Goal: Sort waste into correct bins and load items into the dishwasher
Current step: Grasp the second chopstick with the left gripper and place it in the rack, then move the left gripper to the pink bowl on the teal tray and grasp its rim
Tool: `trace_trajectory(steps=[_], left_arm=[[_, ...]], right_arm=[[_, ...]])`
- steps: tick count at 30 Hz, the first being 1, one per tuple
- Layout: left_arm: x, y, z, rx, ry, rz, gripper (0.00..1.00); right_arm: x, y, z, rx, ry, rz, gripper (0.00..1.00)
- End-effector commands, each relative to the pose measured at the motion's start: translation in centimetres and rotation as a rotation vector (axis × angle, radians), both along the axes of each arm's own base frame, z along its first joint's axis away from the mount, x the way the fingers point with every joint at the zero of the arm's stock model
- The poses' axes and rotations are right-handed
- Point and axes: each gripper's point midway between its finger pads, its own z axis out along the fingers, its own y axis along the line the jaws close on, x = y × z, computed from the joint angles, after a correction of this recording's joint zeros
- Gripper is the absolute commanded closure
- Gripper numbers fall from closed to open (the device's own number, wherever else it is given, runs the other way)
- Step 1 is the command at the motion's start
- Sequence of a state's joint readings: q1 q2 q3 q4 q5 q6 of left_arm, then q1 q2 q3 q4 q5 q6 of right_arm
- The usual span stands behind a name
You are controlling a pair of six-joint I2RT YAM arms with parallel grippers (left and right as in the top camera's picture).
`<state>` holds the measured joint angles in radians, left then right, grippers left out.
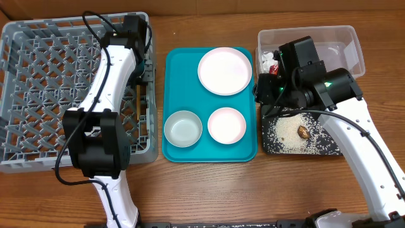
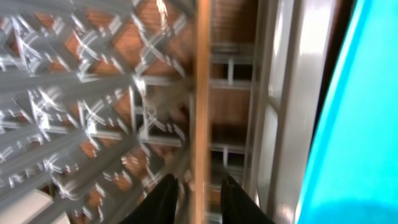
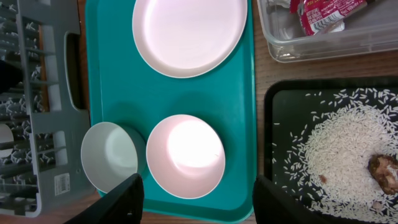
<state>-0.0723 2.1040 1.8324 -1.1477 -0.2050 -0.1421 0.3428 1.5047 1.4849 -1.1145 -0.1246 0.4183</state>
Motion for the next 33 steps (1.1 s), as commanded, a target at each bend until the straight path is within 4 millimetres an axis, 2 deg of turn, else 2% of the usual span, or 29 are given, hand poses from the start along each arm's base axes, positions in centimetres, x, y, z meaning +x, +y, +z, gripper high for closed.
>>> trace_trajectory(steps=[1, 4, 7, 9, 11, 16, 19, 24, 27, 33], left_arm=[[0.7, -1.8, 3.9, -0.084, -0.07, -0.027, 0.73], [0.3, -3.3, 7.5, -0.163, -0.116, -0.052, 0.72], [-0.7, -6.4, 10.5, -0.289, -0.155, -0.108, 0.67], [-2.3, -9.4, 11.5, -0.367, -0.13, -0.161, 0.65], [-3.6, -10.8, 11.1, -0.37, -0.084, -0.16, 0.65], [-6.1, -15.5, 8.1, -0.37, 0.01, -0.219, 0.64], [-6.9, -18.3, 5.3, -0.35, 0.028, -0.283, 0.61], [-8.4, -20.5, 0.9, -0.316, 0.064, -0.323, 0.6], [-9.3, -21.6, -1.1, -0.339, 0.082, -0.357, 0.6], [-9.4, -22.2, -4.5, -0.351, 0.044, -0.403, 0.62]], right_arm=[[0.2, 0.2, 0.7, 0.009, -0.022, 0.003, 0.42], [0.2, 0.2, 0.7, 0.009, -0.021, 0.003, 0.43], [0.2, 0.2, 0.7, 0.009, -0.021, 0.003, 0.42], [0.2, 0.2, 0.7, 0.008, -0.021, 0.003, 0.43], [0.2, 0.2, 0.7, 0.008, -0.02, 0.003, 0.43], [0.2, 0.2, 0.7, 0.009, -0.022, 0.003, 0.42], [0.2, 0.2, 0.7, 0.008, -0.022, 0.003, 0.42], [0.2, 0.2, 0.7, 0.009, -0.021, 0.003, 0.42], [0.2, 0.2, 0.7, 0.008, -0.021, 0.003, 0.42], [0.3, 0.3, 0.7, 0.01, -0.025, 0.003, 0.42]])
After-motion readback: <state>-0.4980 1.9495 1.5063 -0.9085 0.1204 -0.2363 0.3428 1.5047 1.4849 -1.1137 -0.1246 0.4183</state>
